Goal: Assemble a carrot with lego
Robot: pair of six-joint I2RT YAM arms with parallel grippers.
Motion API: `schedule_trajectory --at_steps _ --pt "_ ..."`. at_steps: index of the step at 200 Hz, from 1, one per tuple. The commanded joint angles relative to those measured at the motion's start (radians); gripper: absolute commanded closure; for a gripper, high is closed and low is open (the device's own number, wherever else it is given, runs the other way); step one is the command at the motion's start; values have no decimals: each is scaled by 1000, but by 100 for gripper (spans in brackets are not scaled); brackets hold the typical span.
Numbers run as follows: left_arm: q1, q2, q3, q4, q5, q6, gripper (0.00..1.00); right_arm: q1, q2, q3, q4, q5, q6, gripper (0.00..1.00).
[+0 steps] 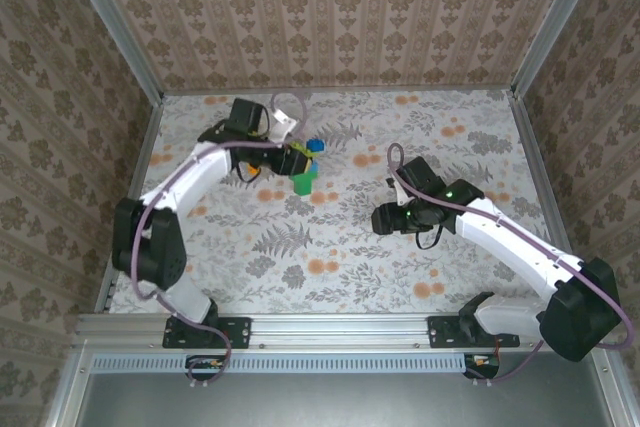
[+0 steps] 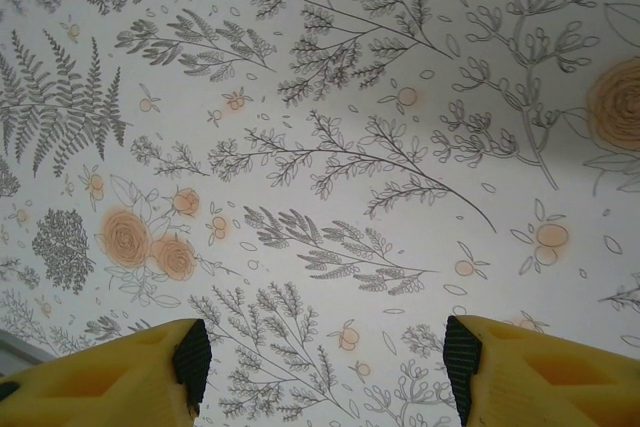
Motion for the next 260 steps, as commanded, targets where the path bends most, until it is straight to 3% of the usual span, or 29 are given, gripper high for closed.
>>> schedule_trajectory --at_steps 1,37,102,182,260 --pt "22 166 165 -261 37 63 70 -3 -21 -29 53 -51 -27 34" --pt "53 432 481 -464 1 103 70 -1 -17 -56 95 -85 -22 35" --pt "90 700 810 -649 -6 132 70 0 -13 -109 136 -105 -18 35" --pt "122 814 924 -710 -8 138 67 0 14 -157 191 -129 -12 36" --pt "120 872 1001 -682 87 95 66 1 38 -181 244 -144 1 37"
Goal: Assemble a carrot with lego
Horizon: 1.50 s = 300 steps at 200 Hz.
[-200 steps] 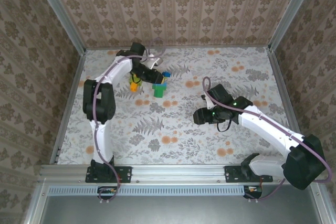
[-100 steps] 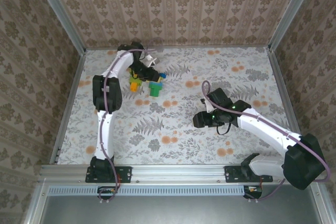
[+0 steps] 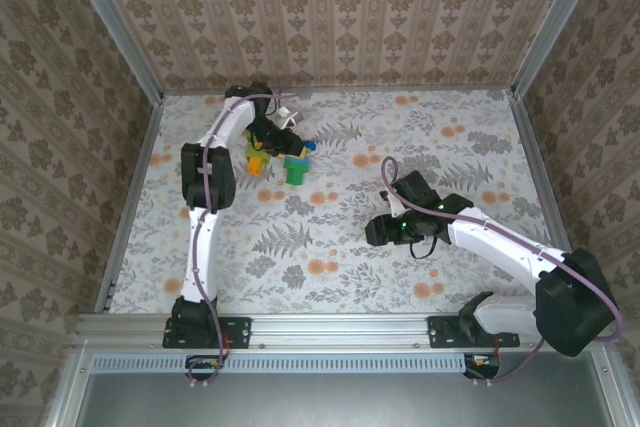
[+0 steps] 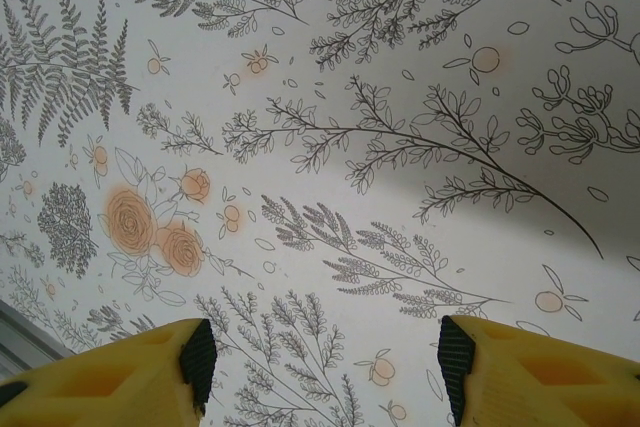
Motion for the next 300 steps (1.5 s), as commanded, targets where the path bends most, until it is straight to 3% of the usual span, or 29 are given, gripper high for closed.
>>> schedule_trajectory --at_steps 1,137,168,184,190,225,248,262,300 --pt "3 26 49 -11 63 -17 66 0 7 -13 27 -23 3 37" --pt "13 62 86 31 62 -64 55 9 18 -49 69 -24 24 37" --pt "14 38 86 33 57 -69 37 10 20 -53 73 -21 26 37" --pt "19 14 74 31 51 -64 15 11 21 -50 70 -11 26 37" --pt "22 0 65 31 46 -63 1 10 20 -48 64 -6 24 37" --pt "45 -80 -12 17 -4 -40 0 10 12 -31 43 19 22 35" --pt "58 -230 -148 63 -77 -45 0 10 -8 1 -8 93 5 31" --pt "57 -362 -254 121 -140 -66 0 9 -28 35 -60 178 -18 24" --pt "28 -871 -619 463 -145 -180 0 -23 -76 115 -64 449 -68 15"
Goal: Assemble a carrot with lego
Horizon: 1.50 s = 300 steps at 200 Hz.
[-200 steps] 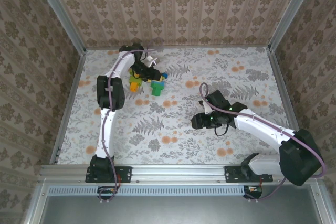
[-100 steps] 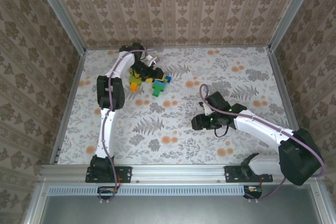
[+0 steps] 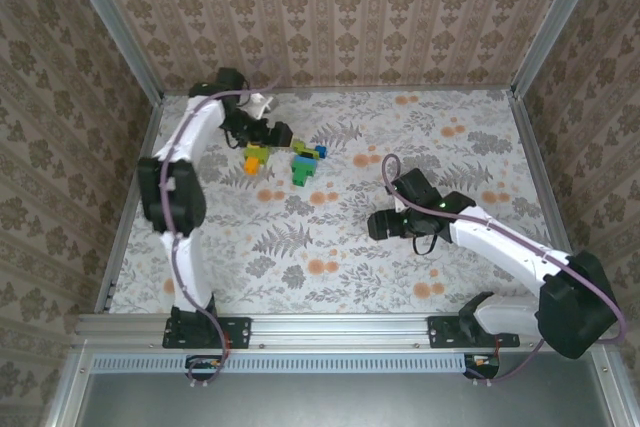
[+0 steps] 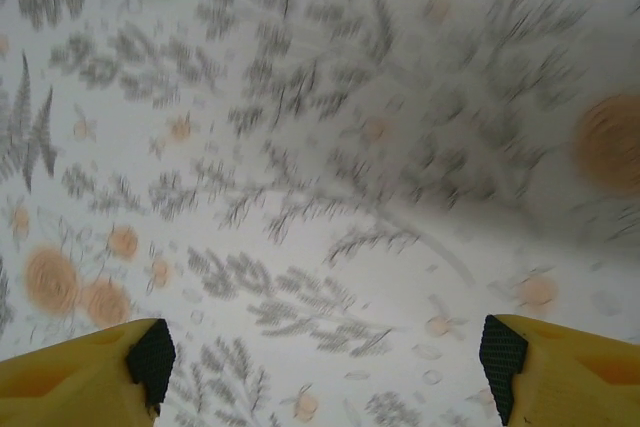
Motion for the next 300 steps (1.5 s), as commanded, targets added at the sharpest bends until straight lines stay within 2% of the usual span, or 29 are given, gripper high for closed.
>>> schedule_trajectory --at_steps 1,17,27,35,44,61,68,74,88,108,128,140,157,168,184,194,210,215,224,236,240,246,252,287,300 --pt "-22 -316 -156 243 -23 -85 0 -26 -49 63 -20 226 -47 15" --pt "-17 -540 -356 432 -83 -151 0 -66 -61 53 68 324 -72 11" --pt "-15 -673 -510 566 -182 -185 0 -107 -62 26 141 387 -94 10" --pt "-12 -760 -623 639 -308 -195 0 -150 -56 -7 206 430 -116 9" --pt "-5 -839 -748 704 -432 -179 0 -198 -52 -37 246 442 -142 8" --pt "1 -950 -1019 895 -536 -60 0 -286 -58 -121 370 415 -146 8" --pt "2 -977 -1121 984 -589 -37 0 -310 -61 -170 475 376 -182 7" --pt "5 -992 -1199 1057 -637 -39 0 -336 -63 -169 477 357 -175 7" --pt "12 -995 -1343 1195 -711 -55 0 -345 -63 -209 611 422 -249 7" --pt "34 -945 -1444 1309 -794 -72 0 -357 -40 -307 847 487 -350 7" --pt "47 -885 -1540 1513 -874 -87 0 -398 31 -384 1053 450 -375 7" --pt "62 -857 -1549 1573 -849 -97 0 -418 65 -417 1162 411 -378 6" --pt "80 -731 -1542 1705 -889 -112 0 -444 87 -442 1272 345 -376 6" --pt "82 -690 -1484 1636 -883 -117 0 -469 110 -425 1275 318 -361 6" --pt "71 -639 -1477 1706 -896 -64 0 -484 194 -456 1424 297 -366 6" --pt "64 -606 -1505 1824 -911 -7 0 -499 260 -464 1496 257 -363 6" --pt "81 -496 -1536 2002 -946 -25 0 -505 306 -426 1465 201 -380 7" --pt "90 -461 -1533 2053 -921 -1 0 -504 302 -425 1450 193 -381 6" --pt "96 -444 -1509 1988 -858 -14 0 -506 302 -430 1463 188 -384 6" --pt "116 -394 -1471 1993 -850 -15 0 -506 299 -428 1454 190 -383 5" --pt "127 -408 -1461 1942 -833 -33 0 -506 303 -428 1459 189 -384 3" --pt "151 -428 -1446 1873 -760 -49 0 -505 301 -424 1449 191 -383 1" --pt "170 -419 -1444 1885 -711 -46 0 -505 302 -424 1449 190 -383 0" --pt "168 -423 -1447 1877 -629 -11 0 -506 301 -424 1448 190 -382 0" --pt "164 -424 -1454 1891 -632 -8 0 -505 302 -423 1448 190 -383 0"
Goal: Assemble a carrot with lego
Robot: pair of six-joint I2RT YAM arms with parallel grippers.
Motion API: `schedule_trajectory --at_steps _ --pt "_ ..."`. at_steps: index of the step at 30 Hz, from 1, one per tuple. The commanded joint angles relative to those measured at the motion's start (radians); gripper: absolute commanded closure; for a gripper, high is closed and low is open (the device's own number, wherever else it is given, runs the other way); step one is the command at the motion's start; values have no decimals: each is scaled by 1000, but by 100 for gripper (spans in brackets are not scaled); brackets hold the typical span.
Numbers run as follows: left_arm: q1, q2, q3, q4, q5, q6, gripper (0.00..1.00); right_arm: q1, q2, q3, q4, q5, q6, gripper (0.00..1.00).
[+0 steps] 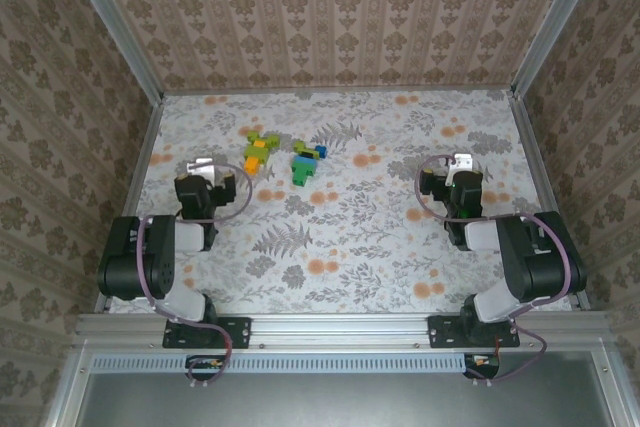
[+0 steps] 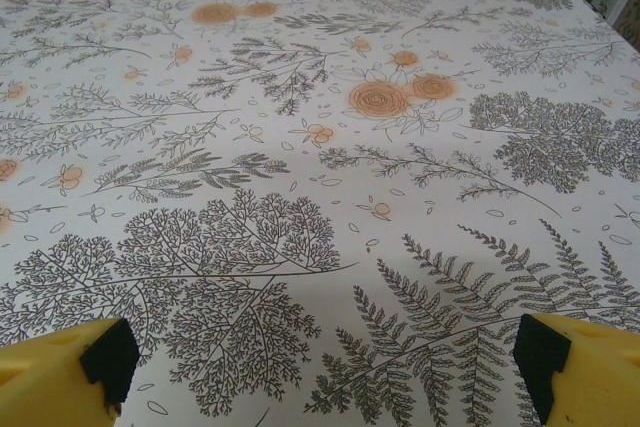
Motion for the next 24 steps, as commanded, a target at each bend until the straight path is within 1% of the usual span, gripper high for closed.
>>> schedule_trajectory --at_steps 1,5,9,24 --pt "-7 -12 7 25 78 25 0 -3 -1 12 41 -21 -9 0" --pt "-16 -12 2 39 58 32 0 -5 1 15 35 -28 -7 0" --pt "6 -12 26 -7 99 15 0 -5 1 16 34 -28 -7 0" --pt "8 -10 28 -9 101 14 0 -7 0 16 34 -31 -7 0"
